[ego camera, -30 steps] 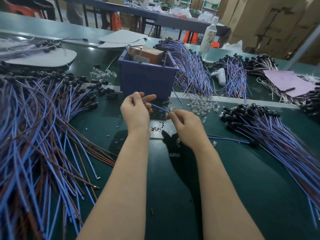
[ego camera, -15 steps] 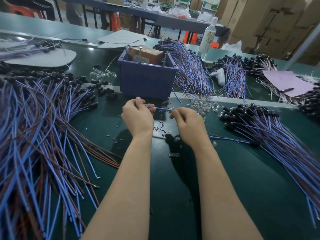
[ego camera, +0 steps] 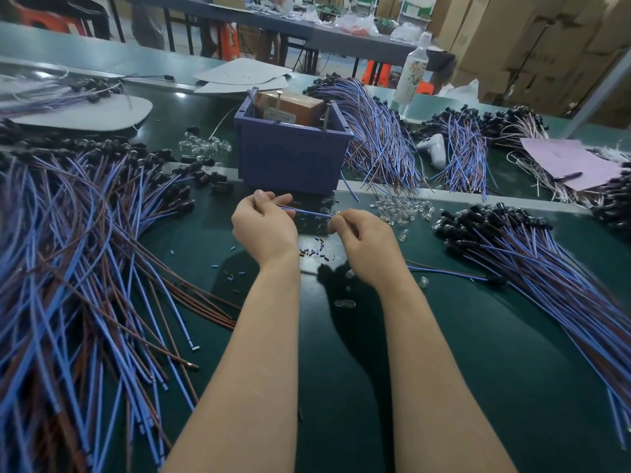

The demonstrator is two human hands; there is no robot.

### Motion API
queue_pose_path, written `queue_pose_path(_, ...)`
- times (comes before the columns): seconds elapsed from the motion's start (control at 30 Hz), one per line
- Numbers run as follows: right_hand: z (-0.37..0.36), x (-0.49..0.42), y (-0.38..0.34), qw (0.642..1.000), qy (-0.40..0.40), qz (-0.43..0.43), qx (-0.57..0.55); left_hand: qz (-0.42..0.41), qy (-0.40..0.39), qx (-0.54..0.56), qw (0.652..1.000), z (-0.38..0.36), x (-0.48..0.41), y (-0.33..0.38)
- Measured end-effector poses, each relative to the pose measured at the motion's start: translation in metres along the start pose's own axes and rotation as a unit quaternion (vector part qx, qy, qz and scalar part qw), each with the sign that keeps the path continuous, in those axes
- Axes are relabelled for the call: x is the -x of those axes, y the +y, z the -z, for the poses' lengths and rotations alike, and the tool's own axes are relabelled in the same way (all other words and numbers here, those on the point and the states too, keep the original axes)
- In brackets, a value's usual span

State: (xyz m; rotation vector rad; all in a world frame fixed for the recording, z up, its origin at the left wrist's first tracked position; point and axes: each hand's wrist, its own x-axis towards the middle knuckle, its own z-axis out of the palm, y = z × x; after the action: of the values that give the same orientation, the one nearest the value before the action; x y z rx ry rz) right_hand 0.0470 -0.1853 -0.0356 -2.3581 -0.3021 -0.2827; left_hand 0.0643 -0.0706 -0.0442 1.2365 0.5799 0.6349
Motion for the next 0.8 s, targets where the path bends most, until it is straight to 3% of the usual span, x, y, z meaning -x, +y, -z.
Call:
queue_pose_path(0.13,0.006,0.000,0.007,0.999,0.022,-0.025,-0.007,0.031,0.045,0.045,0.998,0.008,-0.012,0.004)
queue_pose_path(0.23,0.017,0.000,0.015,0.991,0.105,-0.061,-0.049,0.032,0.062,0.079,0.994,0.016,-0.023,0.011)
queue_pose_path(0.33,0.010,-0.001,0.007,0.986,0.137,-0.044,-0.083,0.000,-0.035,-0.043,0.998,0.009,-0.007,0.010)
queue_pose_path(0.47,-0.001,-0.002,-0.001,0.989,0.119,-0.024,-0.084,-0.086,-0.116,-0.213,0.966,0.006,0.006,0.009)
queue_pose_path(0.53,-0.004,-0.001,-0.007,0.985,0.125,-0.020,-0.114,-0.118,-0.175,-0.194,0.958,0.003,0.007,0.011)
queue_pose_path(0.6,-0.008,-0.001,-0.013,0.981,0.120,-0.028,-0.151,-0.095,-0.280,-0.141,0.945,0.001,0.013,0.014)
queue_pose_path(0.67,-0.011,0.000,-0.016,0.975,0.105,-0.039,-0.190,-0.090,-0.337,-0.137,0.927,0.000,0.016,0.012)
queue_pose_path(0.73,-0.012,0.000,-0.015,0.979,0.092,-0.044,-0.178,-0.104,-0.318,-0.129,0.934,-0.001,0.013,0.010)
queue_pose_path(0.8,-0.012,0.001,-0.012,0.990,0.080,-0.042,-0.109,-0.094,-0.246,-0.090,0.961,0.000,0.008,0.009)
